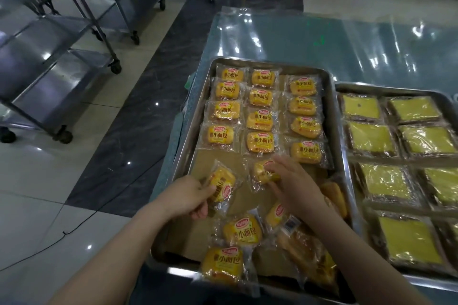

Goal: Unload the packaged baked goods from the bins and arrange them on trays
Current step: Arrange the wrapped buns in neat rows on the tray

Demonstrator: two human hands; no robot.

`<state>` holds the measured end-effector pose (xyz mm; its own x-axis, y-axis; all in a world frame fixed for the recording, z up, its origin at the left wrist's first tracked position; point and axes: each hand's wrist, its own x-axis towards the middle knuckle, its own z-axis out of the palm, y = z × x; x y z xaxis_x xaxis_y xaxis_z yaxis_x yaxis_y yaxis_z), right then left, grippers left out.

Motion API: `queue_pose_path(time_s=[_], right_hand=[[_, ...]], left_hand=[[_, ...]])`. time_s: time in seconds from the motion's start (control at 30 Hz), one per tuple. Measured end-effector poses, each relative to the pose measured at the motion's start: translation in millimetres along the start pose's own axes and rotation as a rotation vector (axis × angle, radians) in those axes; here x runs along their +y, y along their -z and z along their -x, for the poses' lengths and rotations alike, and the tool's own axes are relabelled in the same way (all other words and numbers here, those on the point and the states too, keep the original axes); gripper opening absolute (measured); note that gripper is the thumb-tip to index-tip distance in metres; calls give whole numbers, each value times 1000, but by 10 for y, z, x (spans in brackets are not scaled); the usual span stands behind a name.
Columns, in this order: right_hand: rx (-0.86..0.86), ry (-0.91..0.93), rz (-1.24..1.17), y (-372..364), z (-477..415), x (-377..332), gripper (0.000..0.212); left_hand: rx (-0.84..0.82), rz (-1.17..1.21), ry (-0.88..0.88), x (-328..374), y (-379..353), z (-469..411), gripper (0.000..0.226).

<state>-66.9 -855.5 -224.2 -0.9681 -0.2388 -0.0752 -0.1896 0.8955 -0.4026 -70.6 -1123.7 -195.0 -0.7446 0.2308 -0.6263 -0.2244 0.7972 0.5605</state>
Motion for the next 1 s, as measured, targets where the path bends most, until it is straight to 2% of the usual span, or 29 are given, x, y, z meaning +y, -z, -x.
queue_pose_path(time_s=[0.07,0.1,0.17,0.23,0.47,0.57,0.67,0.77,0.87,1.0], right_hand=[[-109,67,22,-6,31,-6,47],[-143,71,34,-11,38,-8,49],[-169,67,62,-6,39,-16,53],[-175,54,86,12,48,-39,54],[-186,28,105,14,46,-43,55],[-175,5,63,0,12,-61,51],[-28,-51,31,-61,-61,-107,47],[55,-72,13,-146,-255,-178,57],[18,-73,125,-254,-478,-191,65],[-32,-95,182,-348,-676,-125,65]], left_hand=[[238,-169,-243,51,-19,-21,24],[267,-274,-356,81,-31,-27,13],[153,-487,-463,58,-97,-98,47],[85,-583,-421,7,-140,-140,61],[256,-520,-198,-144,-260,-140,70],[441,-510,-207,-127,-307,-136,65],[626,-608,-250,-48,-310,-196,60],[576,-658,-275,39,-327,-390,69],[513,-688,-225,59,-375,-631,73],[533,-666,-215,72,-321,-874,75]])
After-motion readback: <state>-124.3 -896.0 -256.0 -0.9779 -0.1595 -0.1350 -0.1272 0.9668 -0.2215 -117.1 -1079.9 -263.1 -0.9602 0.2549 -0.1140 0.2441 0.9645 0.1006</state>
